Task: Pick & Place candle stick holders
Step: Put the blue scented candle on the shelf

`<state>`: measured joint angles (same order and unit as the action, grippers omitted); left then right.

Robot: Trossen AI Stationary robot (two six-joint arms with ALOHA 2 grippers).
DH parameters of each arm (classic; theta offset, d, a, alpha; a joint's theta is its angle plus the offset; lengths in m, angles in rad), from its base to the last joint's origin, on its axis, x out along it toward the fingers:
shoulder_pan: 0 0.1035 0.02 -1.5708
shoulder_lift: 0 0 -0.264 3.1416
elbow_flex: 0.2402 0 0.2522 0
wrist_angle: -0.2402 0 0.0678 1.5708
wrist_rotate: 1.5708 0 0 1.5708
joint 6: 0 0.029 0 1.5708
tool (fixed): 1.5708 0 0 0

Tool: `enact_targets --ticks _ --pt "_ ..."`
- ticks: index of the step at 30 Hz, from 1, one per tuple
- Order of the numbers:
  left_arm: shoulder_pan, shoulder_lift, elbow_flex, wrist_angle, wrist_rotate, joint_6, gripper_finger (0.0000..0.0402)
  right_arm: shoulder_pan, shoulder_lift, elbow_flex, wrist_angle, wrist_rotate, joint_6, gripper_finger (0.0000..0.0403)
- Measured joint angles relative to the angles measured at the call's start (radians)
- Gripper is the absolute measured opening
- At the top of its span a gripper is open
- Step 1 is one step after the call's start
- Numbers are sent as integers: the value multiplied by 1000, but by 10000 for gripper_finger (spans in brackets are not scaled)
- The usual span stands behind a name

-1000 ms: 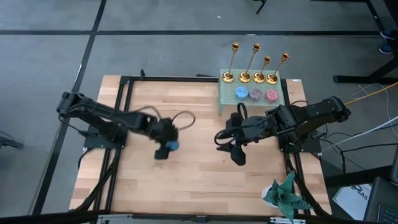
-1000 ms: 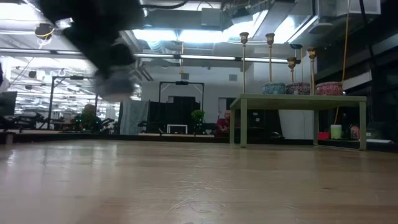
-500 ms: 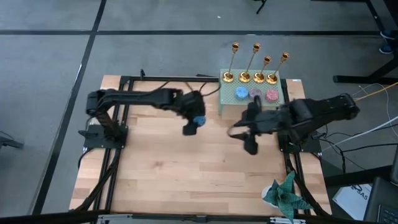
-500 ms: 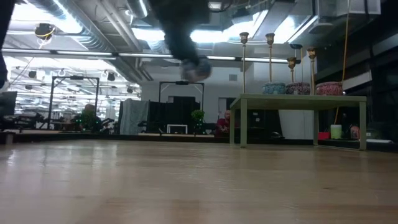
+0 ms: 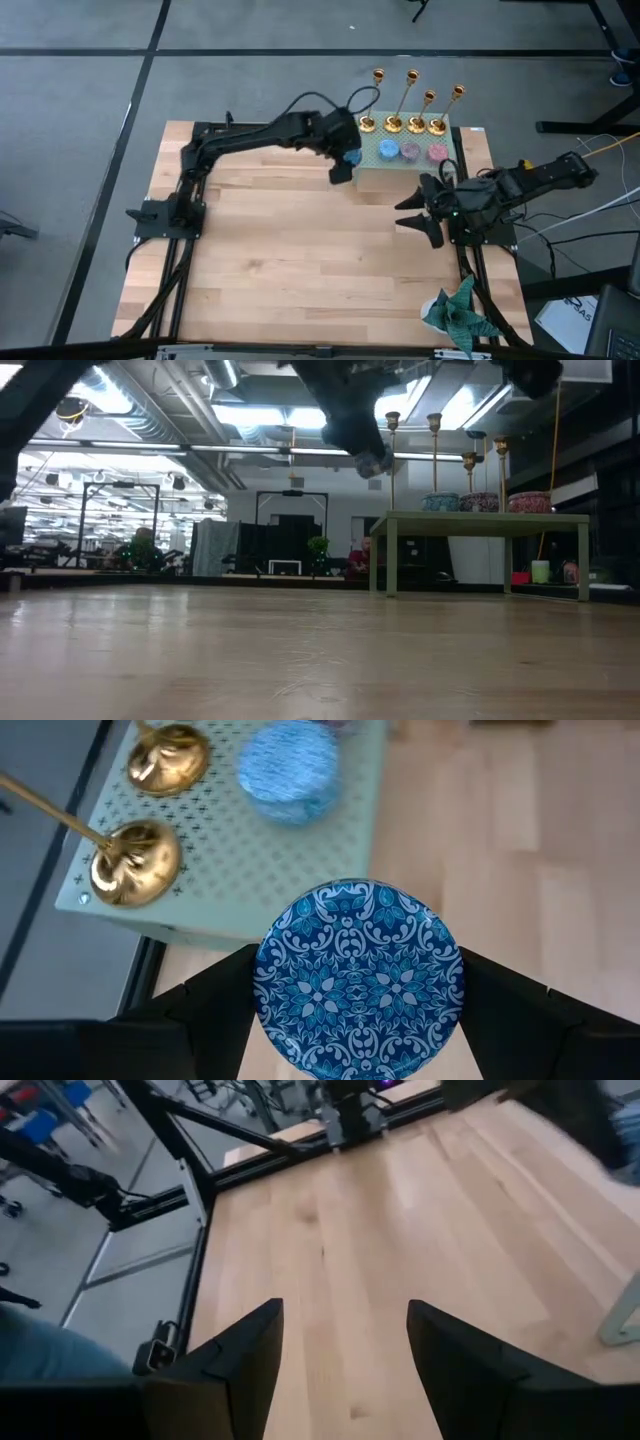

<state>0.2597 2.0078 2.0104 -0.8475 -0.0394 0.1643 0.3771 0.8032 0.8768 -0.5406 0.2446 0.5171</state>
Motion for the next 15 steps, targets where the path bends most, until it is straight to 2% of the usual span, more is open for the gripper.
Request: enact_targets --ticks 5,10,15 --pt "37 143 193 -103 0 -20 287 -2 -129 -125 31 -2 1 218" --pt "54 250 346 -166 3 -6 287 -1 -207 -149 39 -2 -1 218" --pt "70 266 336 -142 14 -21 287 -2 -256 -148 39 -1 -71 218"
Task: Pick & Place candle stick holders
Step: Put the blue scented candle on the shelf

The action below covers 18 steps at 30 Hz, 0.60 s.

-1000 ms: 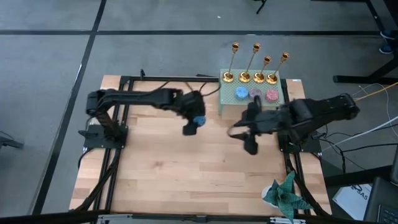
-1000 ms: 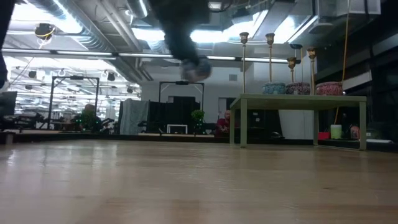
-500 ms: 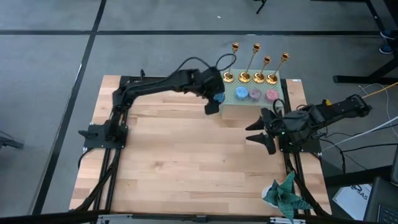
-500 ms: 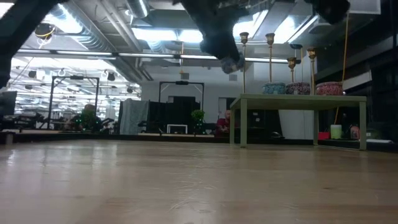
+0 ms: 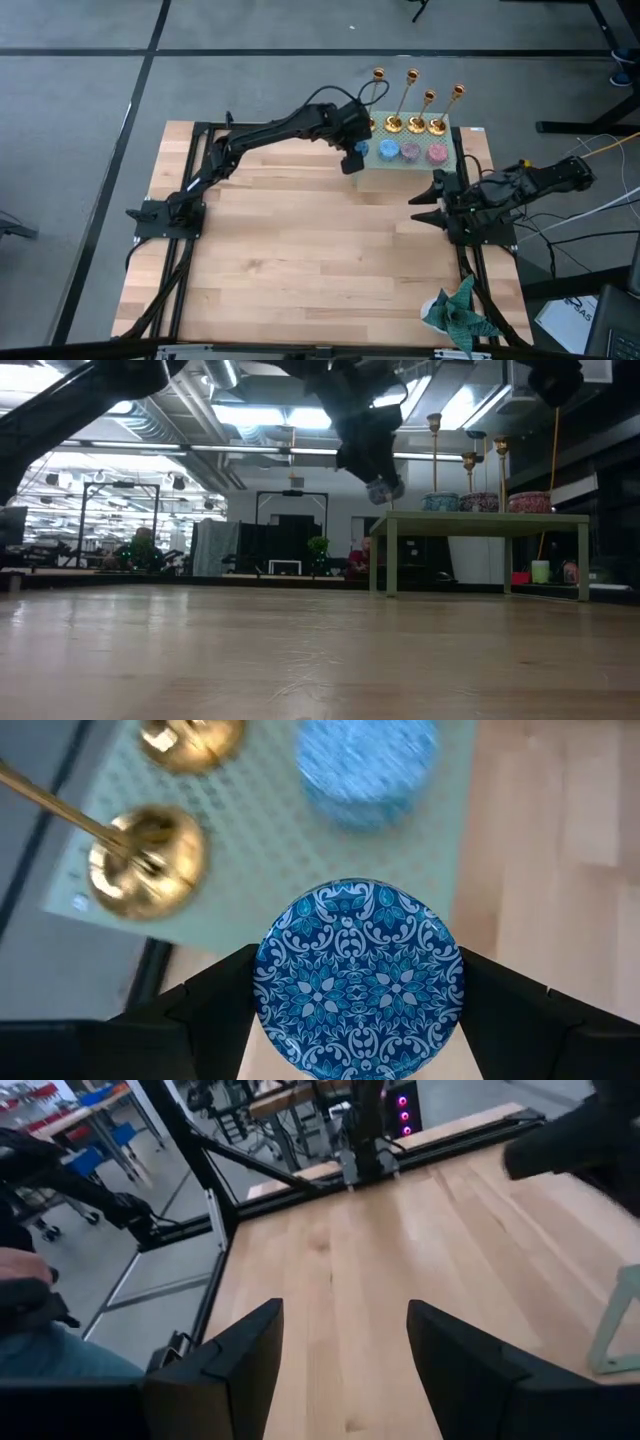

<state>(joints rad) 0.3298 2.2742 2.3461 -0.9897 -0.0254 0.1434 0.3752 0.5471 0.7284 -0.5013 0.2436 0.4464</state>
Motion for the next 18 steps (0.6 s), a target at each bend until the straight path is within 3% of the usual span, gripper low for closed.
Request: enact_targets --ticks 5,12,18 --pt "9 8 0 51 -18 0 287 0 -15 0 -5 8 -34 218" --pt "13 11 0 121 -16 -2 287 0 -12 0 -7 130 -40 218" --pt "13 44 0 134 -6 -19 319 0 -11 0 -6 130 -31 218"
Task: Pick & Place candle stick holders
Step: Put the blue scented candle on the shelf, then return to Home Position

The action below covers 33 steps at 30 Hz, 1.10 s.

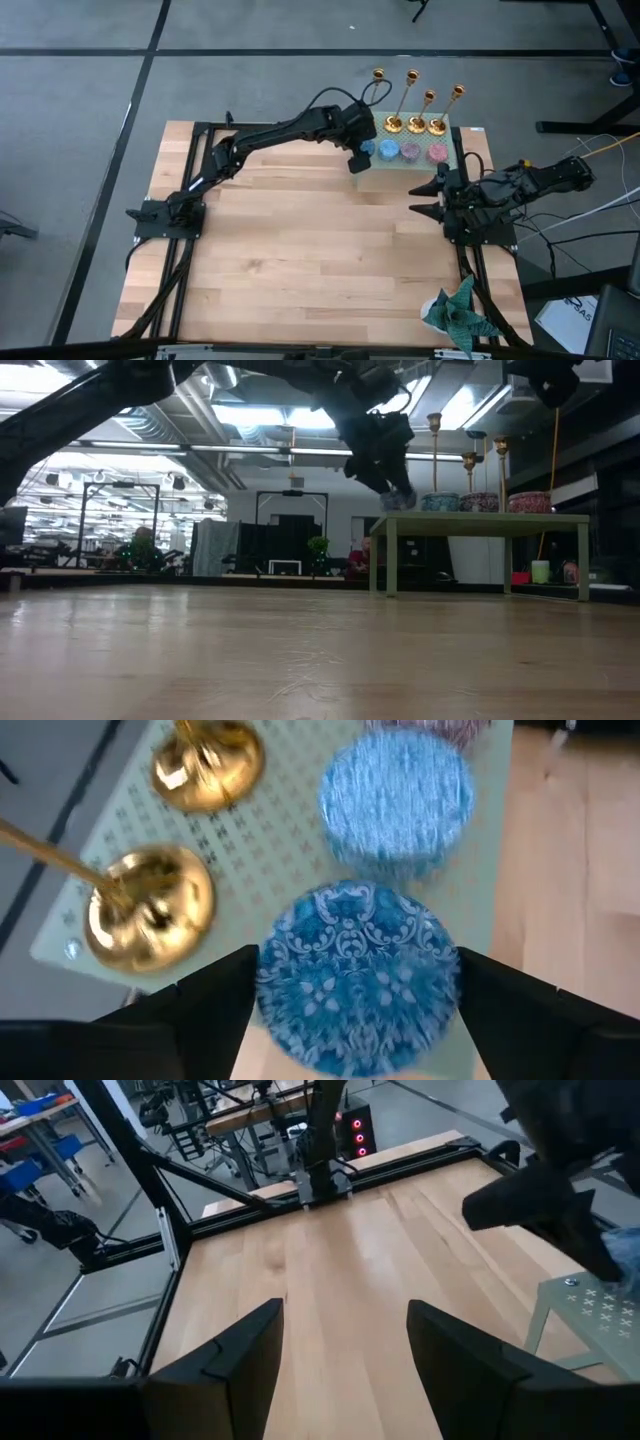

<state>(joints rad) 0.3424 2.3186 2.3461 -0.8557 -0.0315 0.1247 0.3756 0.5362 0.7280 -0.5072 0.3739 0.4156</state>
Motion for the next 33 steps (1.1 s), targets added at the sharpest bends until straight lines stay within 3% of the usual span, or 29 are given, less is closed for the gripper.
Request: enact_targets --ticks 13,28,33 --pt "0 0 7 -12 -36 -13 325 0 0 0 2 0 22 218" --pt "2 -281 9 -20 -174 6 326 0 0 0 -6 -35 -5 218" --pt "9 -358 9 -28 -282 37 326 0 0 0 -22 -60 104 218"
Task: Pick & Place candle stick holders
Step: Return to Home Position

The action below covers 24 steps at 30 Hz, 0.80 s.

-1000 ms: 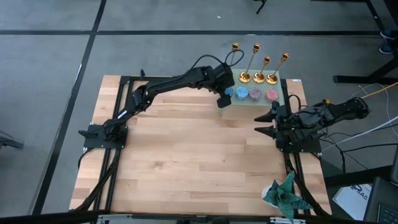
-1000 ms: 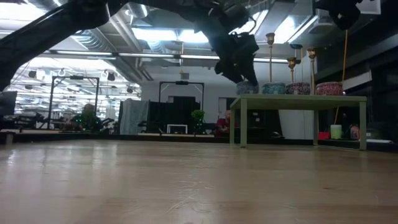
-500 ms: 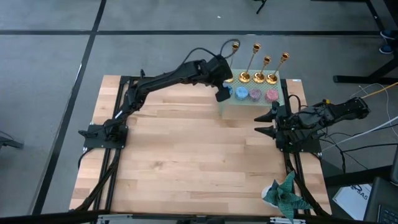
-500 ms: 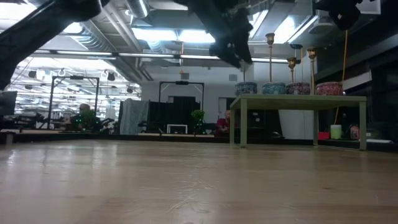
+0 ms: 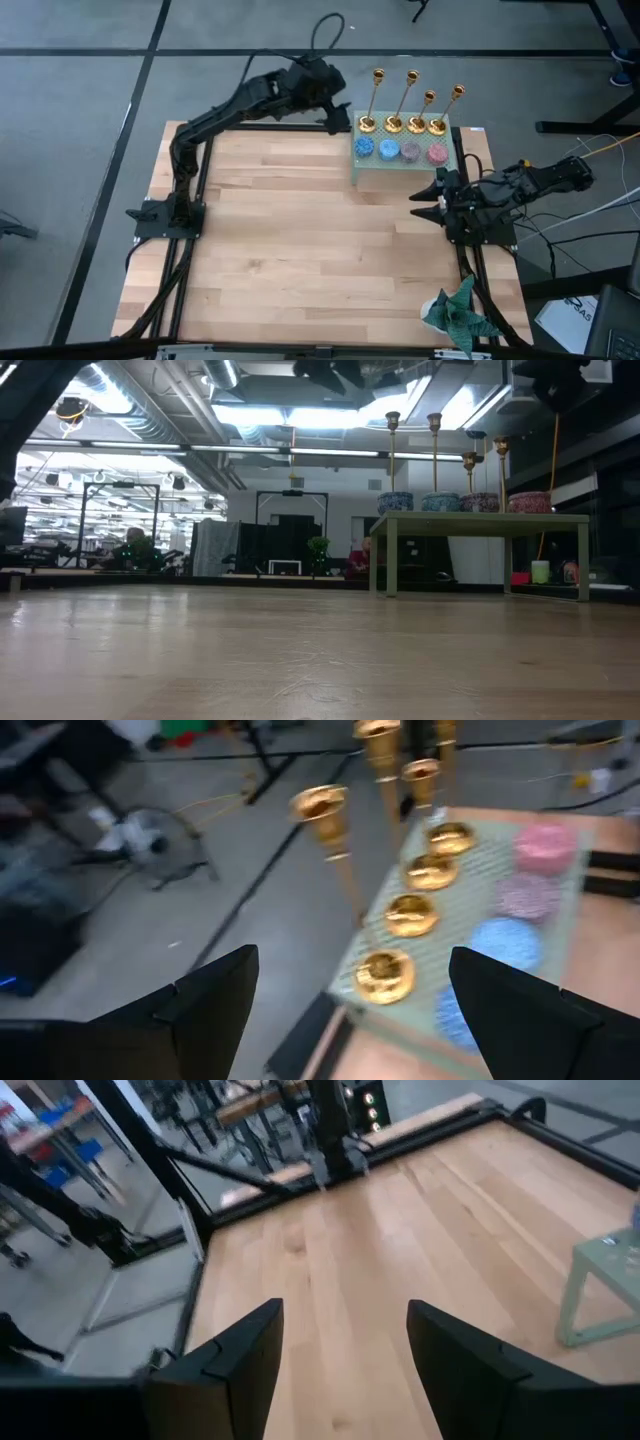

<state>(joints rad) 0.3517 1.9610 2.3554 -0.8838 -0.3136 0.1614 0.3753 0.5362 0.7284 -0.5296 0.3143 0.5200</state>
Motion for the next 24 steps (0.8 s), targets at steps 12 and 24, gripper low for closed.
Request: enact_targets --ticks 12,24 --pt "77 -24 -191 -127 28 -70 326 0 -194 -297 279 -28 -140 218" --pt "99 -399 -789 368 39 -115 303 0 -533 -517 431 -45 -329 218"
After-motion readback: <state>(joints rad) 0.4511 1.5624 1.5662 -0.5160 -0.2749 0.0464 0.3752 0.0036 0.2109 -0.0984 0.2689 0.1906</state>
